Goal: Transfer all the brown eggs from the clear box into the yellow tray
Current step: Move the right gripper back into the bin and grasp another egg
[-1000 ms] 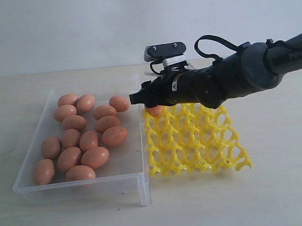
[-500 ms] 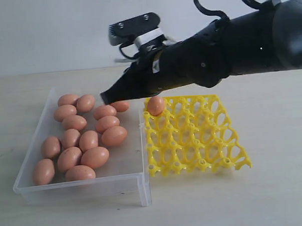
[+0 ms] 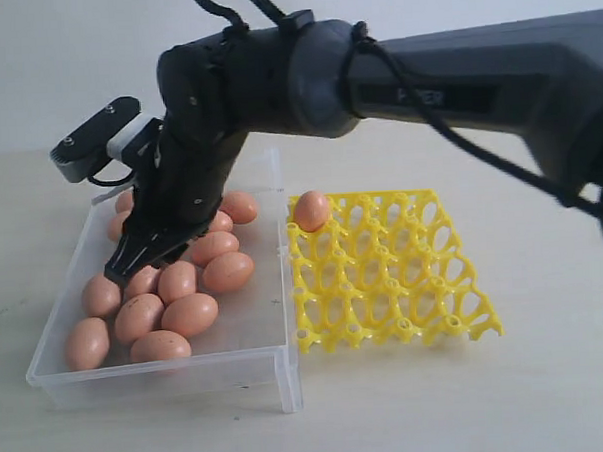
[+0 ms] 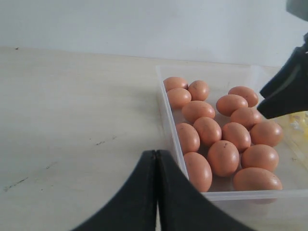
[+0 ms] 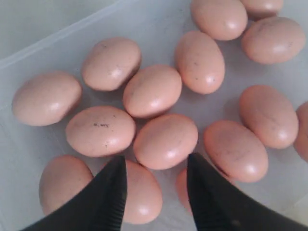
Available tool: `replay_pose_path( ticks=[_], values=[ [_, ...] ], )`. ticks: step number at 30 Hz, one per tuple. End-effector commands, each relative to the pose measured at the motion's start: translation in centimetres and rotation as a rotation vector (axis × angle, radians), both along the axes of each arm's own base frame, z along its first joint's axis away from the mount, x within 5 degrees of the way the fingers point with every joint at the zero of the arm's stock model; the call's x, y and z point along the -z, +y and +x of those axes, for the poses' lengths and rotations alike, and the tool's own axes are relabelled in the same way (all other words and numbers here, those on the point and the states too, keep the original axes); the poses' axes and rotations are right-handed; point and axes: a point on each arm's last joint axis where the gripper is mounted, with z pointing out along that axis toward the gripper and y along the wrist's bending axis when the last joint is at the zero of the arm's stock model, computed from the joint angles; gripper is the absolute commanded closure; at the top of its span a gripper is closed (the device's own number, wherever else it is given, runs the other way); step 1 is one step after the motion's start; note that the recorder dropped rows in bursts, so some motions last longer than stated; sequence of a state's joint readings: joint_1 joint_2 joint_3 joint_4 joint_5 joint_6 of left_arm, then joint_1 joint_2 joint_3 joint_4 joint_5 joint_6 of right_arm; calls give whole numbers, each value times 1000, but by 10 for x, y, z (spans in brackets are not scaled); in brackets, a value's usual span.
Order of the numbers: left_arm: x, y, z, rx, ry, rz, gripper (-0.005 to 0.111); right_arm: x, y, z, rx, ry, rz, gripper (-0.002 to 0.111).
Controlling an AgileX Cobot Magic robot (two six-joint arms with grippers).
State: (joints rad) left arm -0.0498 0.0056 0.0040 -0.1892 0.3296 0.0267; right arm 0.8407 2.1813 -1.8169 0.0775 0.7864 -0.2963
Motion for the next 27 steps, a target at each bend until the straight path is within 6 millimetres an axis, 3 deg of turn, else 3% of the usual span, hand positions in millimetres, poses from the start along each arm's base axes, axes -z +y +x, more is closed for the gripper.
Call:
replay_pose_path(
  ticks=[1, 11, 19, 27],
  values=[
    [-3, 0, 0, -2, -20, -6, 107, 6, 21, 4, -81, 11, -48, 58],
    [-3, 0, 0, -2, -20, -6, 107, 48, 35, 2, -113, 52, -115, 55],
    [-3, 0, 0, -2, -20, -6, 107, 57, 32, 1, -217, 33, -191, 55],
    [-3, 0, 0, -2, -20, -6, 107, 60, 23, -6, -233, 125, -279, 55]
  ],
)
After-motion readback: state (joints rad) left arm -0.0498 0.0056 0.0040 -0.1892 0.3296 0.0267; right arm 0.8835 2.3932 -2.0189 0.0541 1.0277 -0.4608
